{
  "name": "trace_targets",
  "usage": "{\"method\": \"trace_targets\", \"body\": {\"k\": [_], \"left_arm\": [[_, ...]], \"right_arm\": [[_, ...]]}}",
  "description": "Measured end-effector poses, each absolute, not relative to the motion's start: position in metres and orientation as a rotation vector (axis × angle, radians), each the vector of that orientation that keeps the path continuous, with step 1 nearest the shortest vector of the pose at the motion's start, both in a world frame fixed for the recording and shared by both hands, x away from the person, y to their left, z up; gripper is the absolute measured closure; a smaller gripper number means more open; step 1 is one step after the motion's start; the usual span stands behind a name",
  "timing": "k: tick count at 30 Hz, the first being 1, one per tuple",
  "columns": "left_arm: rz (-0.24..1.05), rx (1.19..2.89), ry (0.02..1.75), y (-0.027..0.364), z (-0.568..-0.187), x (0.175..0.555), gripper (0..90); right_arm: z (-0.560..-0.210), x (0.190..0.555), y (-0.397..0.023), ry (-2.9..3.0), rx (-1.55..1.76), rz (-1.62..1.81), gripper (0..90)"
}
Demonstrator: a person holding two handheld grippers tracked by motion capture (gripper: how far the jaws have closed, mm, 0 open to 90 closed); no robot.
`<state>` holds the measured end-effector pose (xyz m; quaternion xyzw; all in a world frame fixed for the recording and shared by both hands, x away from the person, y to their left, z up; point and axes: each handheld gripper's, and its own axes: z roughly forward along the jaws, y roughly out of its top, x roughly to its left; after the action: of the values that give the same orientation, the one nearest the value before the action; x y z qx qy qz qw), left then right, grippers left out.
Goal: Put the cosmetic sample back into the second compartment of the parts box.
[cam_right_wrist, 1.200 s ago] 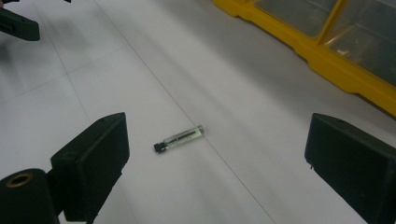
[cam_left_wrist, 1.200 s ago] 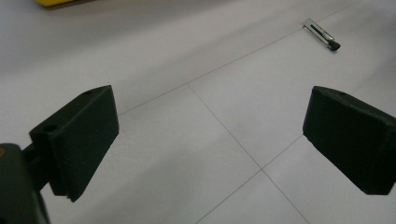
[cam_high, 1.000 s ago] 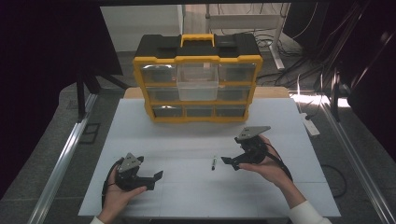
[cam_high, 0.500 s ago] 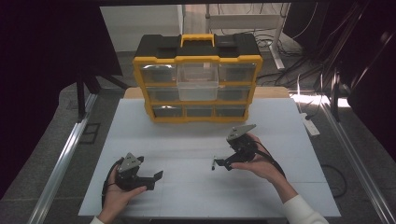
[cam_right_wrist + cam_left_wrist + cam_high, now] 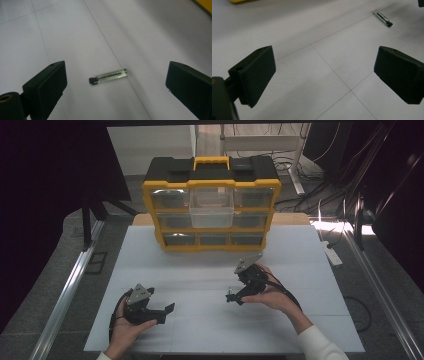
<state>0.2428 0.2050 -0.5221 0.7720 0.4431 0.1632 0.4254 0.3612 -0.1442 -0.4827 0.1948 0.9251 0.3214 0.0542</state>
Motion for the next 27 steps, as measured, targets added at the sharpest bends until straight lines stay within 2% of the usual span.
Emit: {"method": "trace_targets", "body": {"k": [27], "left_arm": [[0.4, 1.941, 1.106, 0.205, -0.523, 0.243, 4.3]], "right_arm": [[-0.513, 0.374, -0.121, 2.934, 0.429, 0.775, 6.0]]}}
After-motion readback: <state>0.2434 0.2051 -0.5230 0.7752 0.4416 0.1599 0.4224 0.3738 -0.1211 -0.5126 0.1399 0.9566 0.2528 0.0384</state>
